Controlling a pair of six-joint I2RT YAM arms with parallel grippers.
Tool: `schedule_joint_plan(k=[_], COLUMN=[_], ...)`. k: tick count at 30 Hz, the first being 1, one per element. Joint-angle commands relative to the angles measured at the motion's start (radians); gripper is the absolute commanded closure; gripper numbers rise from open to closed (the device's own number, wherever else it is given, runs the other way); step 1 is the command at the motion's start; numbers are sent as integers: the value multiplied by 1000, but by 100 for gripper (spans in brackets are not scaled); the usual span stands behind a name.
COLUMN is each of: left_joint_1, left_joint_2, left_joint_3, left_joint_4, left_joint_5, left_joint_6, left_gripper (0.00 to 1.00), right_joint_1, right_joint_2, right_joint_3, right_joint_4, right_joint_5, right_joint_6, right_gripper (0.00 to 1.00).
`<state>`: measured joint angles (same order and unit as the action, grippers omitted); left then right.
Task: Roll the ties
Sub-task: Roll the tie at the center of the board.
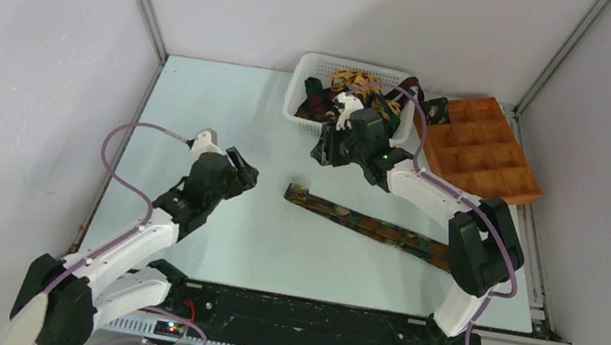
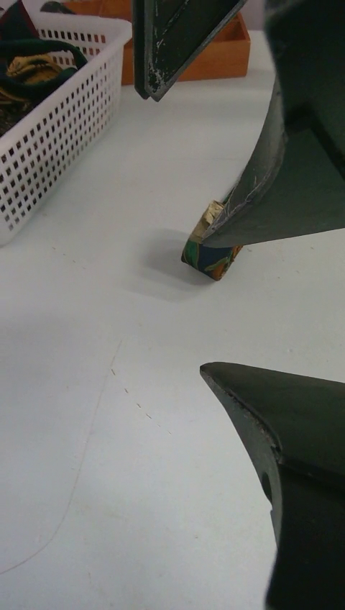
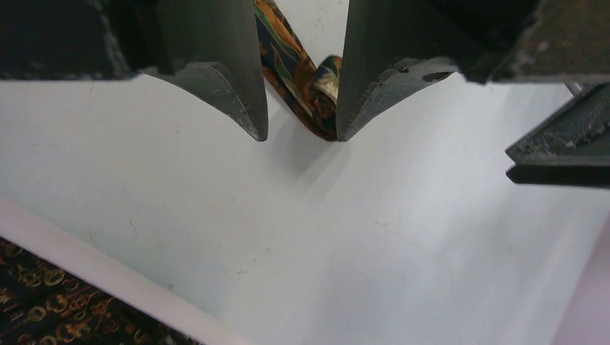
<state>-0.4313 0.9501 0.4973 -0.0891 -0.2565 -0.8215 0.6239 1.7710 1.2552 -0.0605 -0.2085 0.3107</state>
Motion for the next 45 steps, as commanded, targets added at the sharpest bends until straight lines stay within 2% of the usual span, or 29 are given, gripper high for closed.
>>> schedule_joint_plan(k=[1,6,13,22,30,36,42,45], left_joint_1=[5,6,8,16,35,43,59,104], left_joint_2=[-4,39,149,213,222,241,368,487], left_joint_3=[15,43,81,103,136,220,337,432], left_joint_4=[71,81,141,180,209,235,228,211], left_joint_5=[-50,-66,-59,-60,-55,-30,84,258], left_joint_6=[-6,15,31,59,94,128,177,181], left_gripper=[34,34,35,35,34,31,32,35], right_joint_1=[-27,-51,-102,-121,-121,-114,-87,-41], right_joint_2=[39,95,152,209,192,113,-22,-109], right_joint_3=[7,7,13,16,18,-12,-173,-283], right_joint_4=[128,164,184,224,196,69,95,141], right_joint_5=[35,22,-93,-150,-124,10,62,122], right_joint_6=[124,141,179,217,230,267,328,314], right_gripper=[58,62,69,71,73,77,81,84])
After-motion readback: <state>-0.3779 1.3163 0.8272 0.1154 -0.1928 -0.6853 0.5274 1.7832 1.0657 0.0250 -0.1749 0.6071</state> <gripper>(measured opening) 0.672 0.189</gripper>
